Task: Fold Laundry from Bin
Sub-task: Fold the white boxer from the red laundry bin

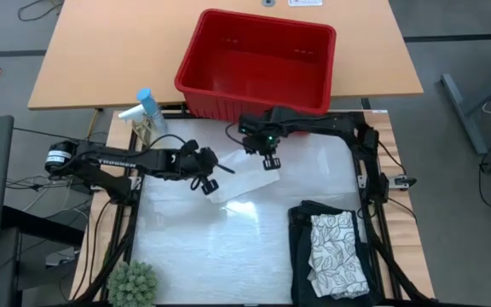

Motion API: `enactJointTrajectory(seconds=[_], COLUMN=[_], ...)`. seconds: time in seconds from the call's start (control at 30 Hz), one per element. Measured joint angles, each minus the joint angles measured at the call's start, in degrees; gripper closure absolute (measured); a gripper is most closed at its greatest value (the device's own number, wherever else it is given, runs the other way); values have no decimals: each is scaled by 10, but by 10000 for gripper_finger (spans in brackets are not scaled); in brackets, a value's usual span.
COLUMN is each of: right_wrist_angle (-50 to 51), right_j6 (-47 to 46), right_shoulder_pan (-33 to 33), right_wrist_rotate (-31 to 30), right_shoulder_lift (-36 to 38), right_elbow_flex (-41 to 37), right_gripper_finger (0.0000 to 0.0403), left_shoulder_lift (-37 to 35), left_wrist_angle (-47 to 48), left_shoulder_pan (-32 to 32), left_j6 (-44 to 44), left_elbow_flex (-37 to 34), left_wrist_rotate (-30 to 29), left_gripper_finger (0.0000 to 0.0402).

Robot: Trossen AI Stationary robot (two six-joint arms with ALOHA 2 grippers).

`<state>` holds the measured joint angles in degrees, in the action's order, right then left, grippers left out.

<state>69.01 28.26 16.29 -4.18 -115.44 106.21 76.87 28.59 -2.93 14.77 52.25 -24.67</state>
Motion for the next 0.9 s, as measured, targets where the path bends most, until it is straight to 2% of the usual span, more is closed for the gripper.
enactJointTrajectory(seconds=[0.17,0.3,0.57,0.9], right_wrist_angle=[31,27,27,28], right_j6=[4,1,-5,-10], right_shoulder_pan=[-11,-17,-29,-44], right_wrist_rotate=[6,30,32,36], right_shoulder_lift=[0,0,0,0], right_elbow_flex=[0,-16,-54,-64], right_gripper_finger=[387,387,387,387], left_shoulder_lift=[1,1,3,104], left_wrist_angle=[6,5,-26,-103], left_shoulder_pan=[26,40,78,133], left_j6=[3,24,59,94], left_elbow_flex=[0,0,0,-1], left_wrist_rotate=[-1,-7,4,50], left_gripper_finger=[401,401,401,401])
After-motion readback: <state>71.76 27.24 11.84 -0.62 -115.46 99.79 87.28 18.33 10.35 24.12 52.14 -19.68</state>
